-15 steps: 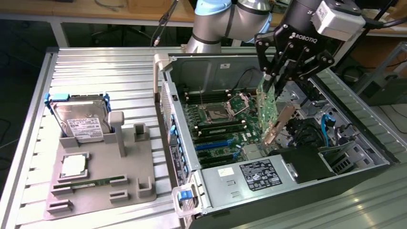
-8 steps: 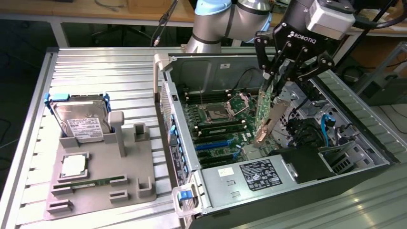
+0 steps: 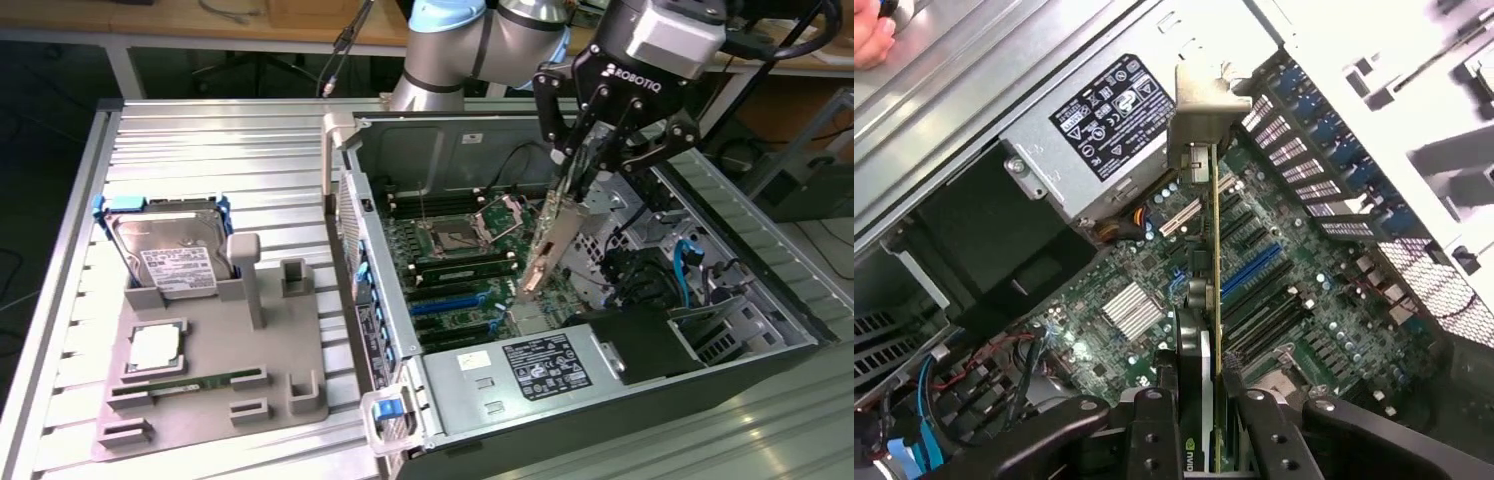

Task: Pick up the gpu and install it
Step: 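Insert the gpu into the slot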

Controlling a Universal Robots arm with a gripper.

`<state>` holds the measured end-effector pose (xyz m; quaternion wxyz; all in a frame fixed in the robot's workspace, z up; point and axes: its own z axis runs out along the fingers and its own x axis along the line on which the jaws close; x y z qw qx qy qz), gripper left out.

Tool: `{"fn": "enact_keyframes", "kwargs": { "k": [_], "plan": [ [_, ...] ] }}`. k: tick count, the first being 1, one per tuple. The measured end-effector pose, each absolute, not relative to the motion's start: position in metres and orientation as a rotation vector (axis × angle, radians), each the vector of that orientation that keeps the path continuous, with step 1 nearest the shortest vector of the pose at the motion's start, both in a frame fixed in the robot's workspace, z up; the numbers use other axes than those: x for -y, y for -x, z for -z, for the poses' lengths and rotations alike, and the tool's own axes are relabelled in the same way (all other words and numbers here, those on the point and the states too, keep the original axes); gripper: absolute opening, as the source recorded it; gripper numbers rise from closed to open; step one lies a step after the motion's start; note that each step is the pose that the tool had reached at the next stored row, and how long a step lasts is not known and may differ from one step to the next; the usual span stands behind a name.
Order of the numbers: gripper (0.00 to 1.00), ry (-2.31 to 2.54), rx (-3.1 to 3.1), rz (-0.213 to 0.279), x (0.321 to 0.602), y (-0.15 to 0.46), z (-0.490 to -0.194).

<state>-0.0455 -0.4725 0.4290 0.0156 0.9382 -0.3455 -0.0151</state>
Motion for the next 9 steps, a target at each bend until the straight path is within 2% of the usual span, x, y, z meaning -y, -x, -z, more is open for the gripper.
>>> {"fn": "enact_keyframes", "kwargs": {
  "k": [9],
  "plan": [
    [0.27,-2.835,1.285,0.05,0.4725,0.0455,-0.4289]
  ]
}}
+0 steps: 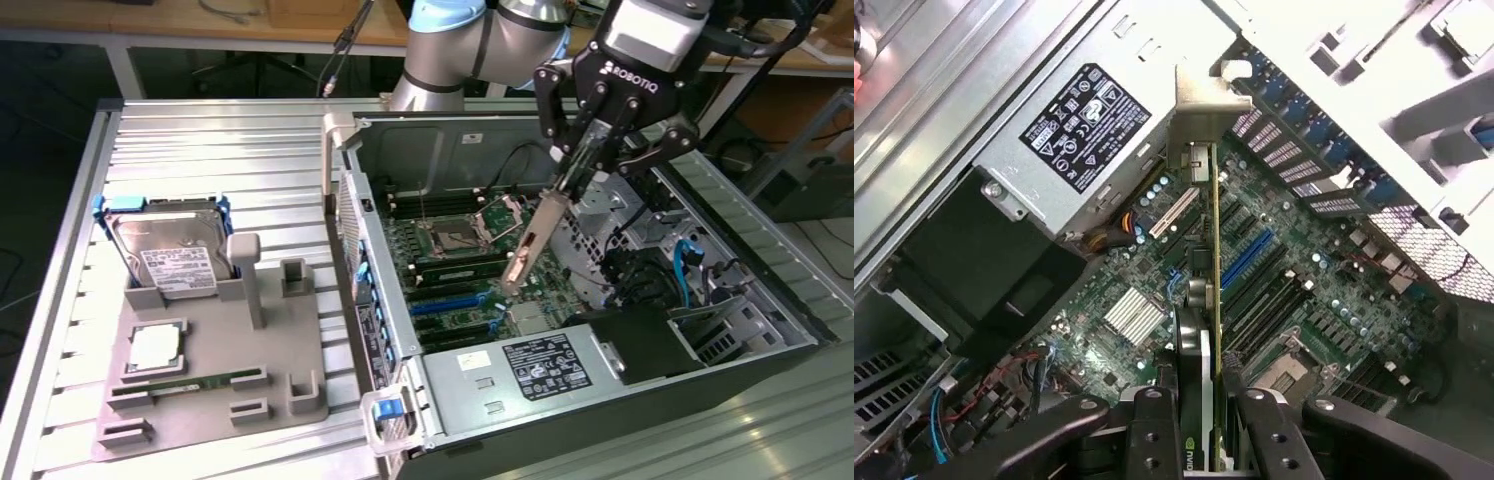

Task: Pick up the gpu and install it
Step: 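Insert the gpu into the slot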

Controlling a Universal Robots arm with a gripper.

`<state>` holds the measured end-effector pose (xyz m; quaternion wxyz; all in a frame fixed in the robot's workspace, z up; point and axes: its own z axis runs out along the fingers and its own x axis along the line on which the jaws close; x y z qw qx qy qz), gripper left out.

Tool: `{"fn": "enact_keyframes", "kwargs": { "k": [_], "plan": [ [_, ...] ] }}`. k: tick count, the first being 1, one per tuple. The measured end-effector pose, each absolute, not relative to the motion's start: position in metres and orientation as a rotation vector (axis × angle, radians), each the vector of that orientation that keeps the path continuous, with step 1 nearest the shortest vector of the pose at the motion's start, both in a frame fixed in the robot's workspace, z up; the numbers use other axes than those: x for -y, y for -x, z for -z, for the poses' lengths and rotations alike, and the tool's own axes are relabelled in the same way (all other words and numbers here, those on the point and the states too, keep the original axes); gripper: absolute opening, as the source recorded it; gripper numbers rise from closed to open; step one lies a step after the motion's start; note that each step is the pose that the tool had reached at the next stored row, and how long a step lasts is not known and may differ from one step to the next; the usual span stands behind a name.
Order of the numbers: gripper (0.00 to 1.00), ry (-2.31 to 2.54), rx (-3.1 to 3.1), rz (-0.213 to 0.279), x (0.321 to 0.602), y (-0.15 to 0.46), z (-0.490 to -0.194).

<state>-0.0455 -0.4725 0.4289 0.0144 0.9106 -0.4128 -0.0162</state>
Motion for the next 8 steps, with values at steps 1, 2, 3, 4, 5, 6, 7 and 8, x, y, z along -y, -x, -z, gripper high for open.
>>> {"fn": "enact_keyframes", "kwargs": {
  "k": [1,2,3,4,5,6,7,8],
  "plan": [
    [0.27,-2.824,1.309,0.051,0.4725,0.0455,-0.429],
    [0.27,-2.814,1.33,0.051,0.4725,0.0455,-0.4289],
    [0.27,-2.802,1.357,0.052,0.4725,0.0455,-0.429],
    [0.27,-2.792,1.378,0.052,0.4725,0.0455,-0.429],
    [0.27,-2.781,1.401,0.052,0.4725,0.0455,-0.429],
    [0.27,-2.771,1.42,0.053,0.4725,0.0455,-0.429],
    [0.27,-2.745,1.471,0.053,0.4725,0.0455,-0.4289],
    [0.27,-2.729,1.501,0.054,0.4725,0.0455,-0.429]
  ]
}}
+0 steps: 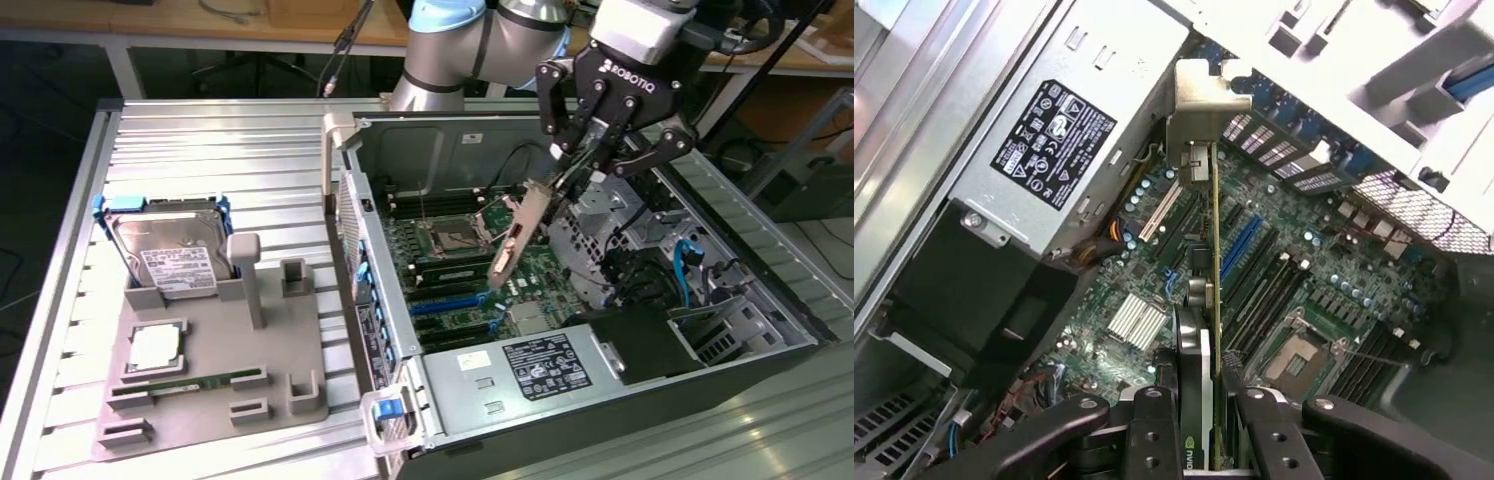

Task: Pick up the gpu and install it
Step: 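Insert the gpu into the slot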

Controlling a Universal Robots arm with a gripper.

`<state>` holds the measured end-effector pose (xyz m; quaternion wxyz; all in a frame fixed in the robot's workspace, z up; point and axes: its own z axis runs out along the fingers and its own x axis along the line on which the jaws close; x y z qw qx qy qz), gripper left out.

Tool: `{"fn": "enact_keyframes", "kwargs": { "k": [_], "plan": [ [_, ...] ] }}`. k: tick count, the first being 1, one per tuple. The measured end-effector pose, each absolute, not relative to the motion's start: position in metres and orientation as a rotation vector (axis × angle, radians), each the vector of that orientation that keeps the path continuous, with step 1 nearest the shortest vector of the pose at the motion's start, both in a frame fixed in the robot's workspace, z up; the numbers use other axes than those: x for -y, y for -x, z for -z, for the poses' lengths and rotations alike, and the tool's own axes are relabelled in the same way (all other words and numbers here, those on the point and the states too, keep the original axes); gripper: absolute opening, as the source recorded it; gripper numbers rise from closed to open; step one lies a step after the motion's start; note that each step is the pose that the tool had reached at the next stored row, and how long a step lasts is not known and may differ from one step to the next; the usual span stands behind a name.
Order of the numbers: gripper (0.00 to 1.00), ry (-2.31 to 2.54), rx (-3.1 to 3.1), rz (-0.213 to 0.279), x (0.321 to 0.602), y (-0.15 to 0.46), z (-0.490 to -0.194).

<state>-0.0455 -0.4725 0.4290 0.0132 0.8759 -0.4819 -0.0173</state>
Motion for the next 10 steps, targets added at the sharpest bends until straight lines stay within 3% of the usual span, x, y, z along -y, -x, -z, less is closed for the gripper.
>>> {"fn": "enact_keyframes", "kwargs": {
  "k": [10],
  "plan": [
    [0.27,-2.589,1.737,0.057,0.4725,0.0455,-0.4289]
  ]
}}
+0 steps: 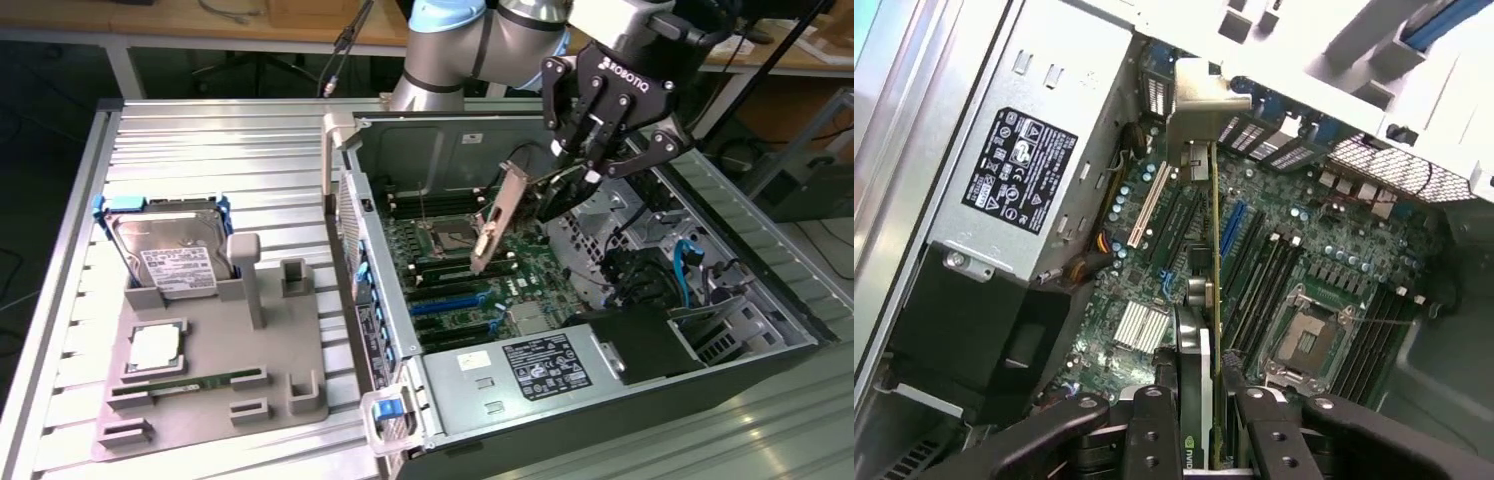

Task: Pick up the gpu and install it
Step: 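Insert the gpu into the slot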

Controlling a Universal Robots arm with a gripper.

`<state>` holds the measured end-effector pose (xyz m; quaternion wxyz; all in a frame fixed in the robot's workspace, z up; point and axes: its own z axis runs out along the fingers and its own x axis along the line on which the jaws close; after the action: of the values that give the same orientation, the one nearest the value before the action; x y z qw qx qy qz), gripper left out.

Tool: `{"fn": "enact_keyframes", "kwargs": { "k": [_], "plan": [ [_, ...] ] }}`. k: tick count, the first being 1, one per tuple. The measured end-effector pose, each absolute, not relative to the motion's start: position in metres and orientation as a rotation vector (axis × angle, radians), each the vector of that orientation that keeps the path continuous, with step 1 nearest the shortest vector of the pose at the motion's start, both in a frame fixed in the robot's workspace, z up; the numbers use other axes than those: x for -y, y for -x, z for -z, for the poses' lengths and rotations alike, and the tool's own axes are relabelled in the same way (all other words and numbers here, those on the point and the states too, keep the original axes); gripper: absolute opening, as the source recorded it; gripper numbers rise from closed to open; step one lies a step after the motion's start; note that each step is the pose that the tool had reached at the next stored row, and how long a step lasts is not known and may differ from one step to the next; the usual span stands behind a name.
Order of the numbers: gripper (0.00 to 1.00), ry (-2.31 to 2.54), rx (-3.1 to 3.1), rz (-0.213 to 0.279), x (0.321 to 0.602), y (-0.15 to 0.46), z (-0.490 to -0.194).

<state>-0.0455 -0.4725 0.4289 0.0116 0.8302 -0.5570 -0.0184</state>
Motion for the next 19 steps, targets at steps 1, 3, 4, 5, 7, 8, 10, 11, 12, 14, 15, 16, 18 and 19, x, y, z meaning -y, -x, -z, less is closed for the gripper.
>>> {"fn": "enact_keyframes", "kwargs": {
  "k": [1,3,4,5,7,8,10,11,12,14,15,16,18,19],
  "plan": [
    [0.27,-2.569,1.767,0.058,0.473,0.046,-0.429],
    [0.27,-2.539,1.811,0.058,0.473,0.046,-0.429],
    [0.27,-2.523,1.835,0.059,0.473,0.046,-0.429],
    [0.27,-2.513,1.848,0.059,0.472,0.046,-0.428],
    [0.27,-2.493,1.876,0.058,0.471,0.047,-0.425],
    [0.27,-2.483,1.891,0.058,0.47,0.047,-0.424],
    [0.27,-2.466,1.914,0.057,0.47,0.048,-0.421],
    [0.27,-2.454,1.93,0.057,0.47,0.048,-0.42],
    [0.27,-2.433,1.957,0.058,0.47,0.048,-0.419],
    [0.27,-2.402,1.995,0.058,0.47,0.048,-0.418],
    [0.27,-2.379,2.023,0.059,0.47,0.048,-0.417],
    [0.27,-2.363,2.043,0.059,0.47,0.048,-0.417],
    [0.27,-2.326,2.085,0.059,0.47,0.048,-0.416],
    [0.27,-2.307,2.107,0.06,0.47,0.048,-0.416]
  ]
}}
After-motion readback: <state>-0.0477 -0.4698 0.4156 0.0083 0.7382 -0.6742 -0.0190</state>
